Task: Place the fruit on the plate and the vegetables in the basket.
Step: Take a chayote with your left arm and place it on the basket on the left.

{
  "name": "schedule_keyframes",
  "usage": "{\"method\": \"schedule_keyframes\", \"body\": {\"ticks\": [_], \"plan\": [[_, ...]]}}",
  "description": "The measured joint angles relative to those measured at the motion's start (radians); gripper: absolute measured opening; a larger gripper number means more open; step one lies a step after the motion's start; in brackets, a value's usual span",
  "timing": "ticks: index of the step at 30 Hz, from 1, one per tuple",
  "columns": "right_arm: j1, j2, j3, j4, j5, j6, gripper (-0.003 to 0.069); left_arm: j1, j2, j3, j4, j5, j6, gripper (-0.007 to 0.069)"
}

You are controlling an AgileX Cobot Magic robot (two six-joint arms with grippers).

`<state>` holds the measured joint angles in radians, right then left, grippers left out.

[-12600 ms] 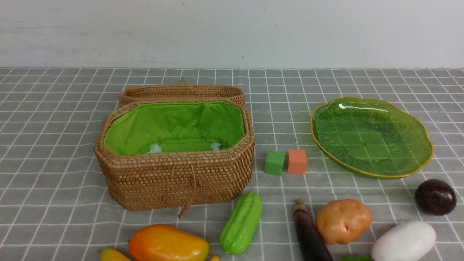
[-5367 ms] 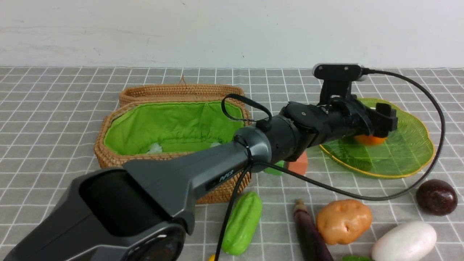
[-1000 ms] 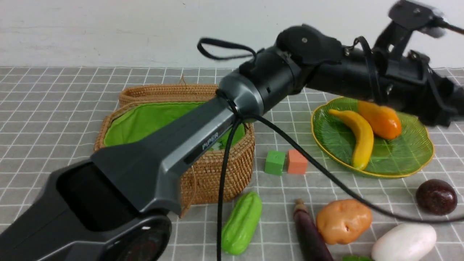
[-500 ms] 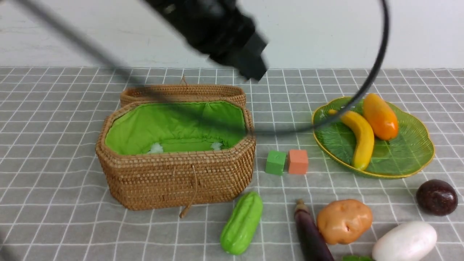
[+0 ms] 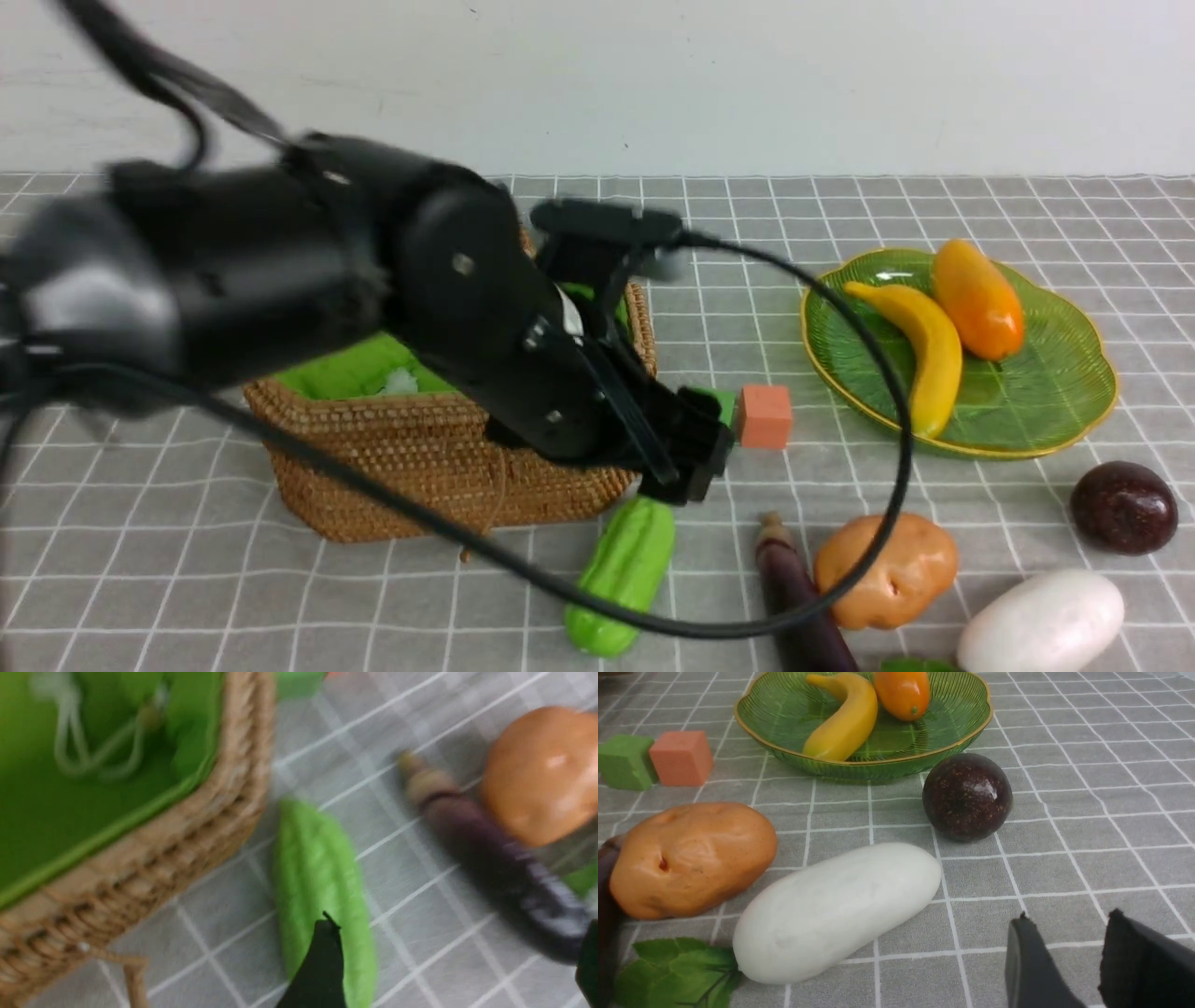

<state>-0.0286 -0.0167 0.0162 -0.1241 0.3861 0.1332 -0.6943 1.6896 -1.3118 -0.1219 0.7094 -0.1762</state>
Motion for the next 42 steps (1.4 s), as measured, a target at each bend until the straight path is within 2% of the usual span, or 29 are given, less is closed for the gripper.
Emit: {"method": "schedule_keyframes", "body": {"ticks": [5, 10, 11, 12, 18, 20, 24, 27, 30, 32, 35, 38, 42], "plan": [[0.000, 0.000, 0.000, 0.000, 0.000, 0.000, 0.0242, 0.000, 0.156, -0.022, 0.040, 0.051, -0.048, 0.0612], [0.000, 0.000, 0.000, 0.000, 0.000, 0.000, 0.0242, 0.000, 0.265, -0.045, 0.067, 0.038, -0.048, 0.0508], [0.000, 0.000, 0.000, 0.000, 0.000, 0.000, 0.0242, 0.000, 0.275, -0.066, 0.064, 0.048, -0.039, 0.0436], [0.000, 0.000, 0.000, 0.000, 0.000, 0.000, 0.0242, 0.000, 0.275, -0.068, 0.064, 0.054, -0.039, 0.0424], [0.000, 0.000, 0.000, 0.000, 0.000, 0.000, 0.0242, 0.000, 0.263, -0.160, 0.036, 0.245, 0.025, 0.0421], [0.000, 0.000, 0.000, 0.000, 0.000, 0.000, 0.0242, 0.000, 0.200, -0.228, 0.009, 0.369, 0.066, 0.0421], [0.000, 0.000, 0.000, 0.000, 0.000, 0.000, 0.0242, 0.000, 0.069, -0.303, 0.008, 0.464, 0.111, 0.0421], [0.000, 0.000, 0.000, 0.000, 0.000, 0.000, 0.0242, 0.000, -0.034, -0.332, 0.098, 0.455, 0.122, 0.0421], [0.000, 0.000, 0.000, 0.000, 0.000, 0.000, 0.0242, 0.000, -0.114, -0.340, 0.273, 0.397, 0.108, 0.0421], [0.000, 0.000, 0.000, 0.000, 0.000, 0.000, 0.0242, 0.000, -0.139, -0.343, 0.405, 0.363, 0.058, 0.0421], [0.000, 0.000, 0.000, 0.000, 0.000, 0.000, 0.0242, 0.000, -0.114, -0.343, 0.595, 0.336, -0.081, 0.0421], [0.000, 0.000, 0.000, 0.000, 0.000, 0.000, 0.0242, 0.000, -0.036, -0.343, 0.668, 0.329, -0.156, 0.0421], [0.000, 0.000, 0.000, 0.000, 0.000, 0.000, 0.0242, 0.000, 0.108, -0.343, 0.711, 0.313, -0.176, 0.0421]]}}
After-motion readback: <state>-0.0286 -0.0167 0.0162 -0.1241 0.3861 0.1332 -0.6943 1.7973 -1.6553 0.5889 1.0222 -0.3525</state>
